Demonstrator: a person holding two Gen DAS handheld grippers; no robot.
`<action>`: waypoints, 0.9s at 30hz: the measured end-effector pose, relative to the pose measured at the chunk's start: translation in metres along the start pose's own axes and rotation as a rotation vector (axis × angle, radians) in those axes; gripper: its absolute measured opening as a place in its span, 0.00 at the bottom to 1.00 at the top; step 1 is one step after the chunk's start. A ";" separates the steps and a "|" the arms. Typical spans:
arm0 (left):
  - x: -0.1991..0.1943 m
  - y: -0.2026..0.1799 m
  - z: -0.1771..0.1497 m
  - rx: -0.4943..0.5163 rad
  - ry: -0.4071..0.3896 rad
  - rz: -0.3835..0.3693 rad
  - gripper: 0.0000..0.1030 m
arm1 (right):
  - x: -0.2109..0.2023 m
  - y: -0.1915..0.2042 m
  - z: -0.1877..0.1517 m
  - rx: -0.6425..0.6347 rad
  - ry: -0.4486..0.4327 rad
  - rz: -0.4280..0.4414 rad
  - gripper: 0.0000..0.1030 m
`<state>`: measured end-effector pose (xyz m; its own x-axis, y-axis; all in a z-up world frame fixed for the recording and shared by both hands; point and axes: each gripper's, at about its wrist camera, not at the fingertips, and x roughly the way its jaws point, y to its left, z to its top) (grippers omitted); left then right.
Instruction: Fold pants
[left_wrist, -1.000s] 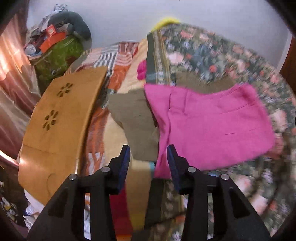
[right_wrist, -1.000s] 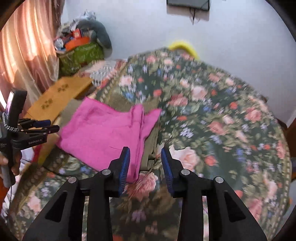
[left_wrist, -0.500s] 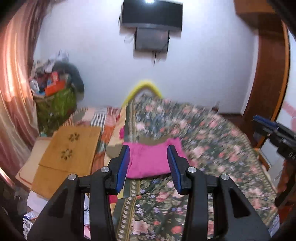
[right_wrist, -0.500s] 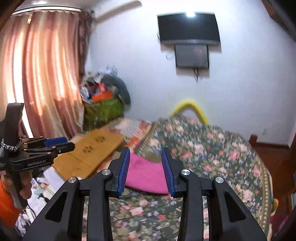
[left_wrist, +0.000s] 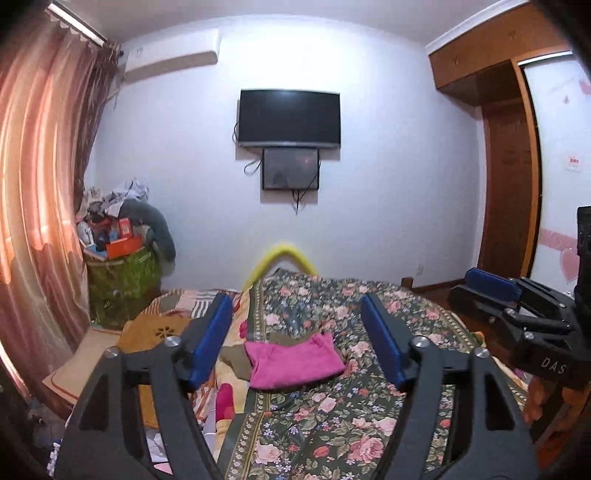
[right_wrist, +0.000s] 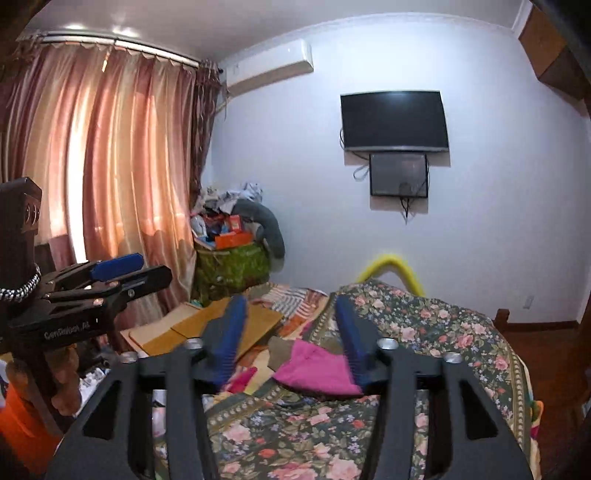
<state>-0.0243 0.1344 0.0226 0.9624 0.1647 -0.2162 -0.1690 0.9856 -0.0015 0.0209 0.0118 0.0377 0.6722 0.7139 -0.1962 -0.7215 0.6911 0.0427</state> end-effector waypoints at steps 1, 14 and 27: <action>-0.006 -0.001 -0.001 0.000 -0.009 -0.001 0.77 | -0.003 0.002 -0.001 0.003 -0.007 0.001 0.53; -0.026 0.001 -0.011 -0.017 -0.043 0.020 0.99 | -0.019 0.014 -0.006 0.002 -0.044 -0.067 0.95; -0.029 -0.006 -0.017 -0.014 -0.027 0.009 1.00 | -0.026 0.019 -0.011 -0.008 -0.044 -0.091 0.98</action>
<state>-0.0545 0.1232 0.0123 0.9661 0.1752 -0.1899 -0.1810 0.9834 -0.0134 -0.0125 0.0052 0.0326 0.7413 0.6528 -0.1560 -0.6586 0.7523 0.0184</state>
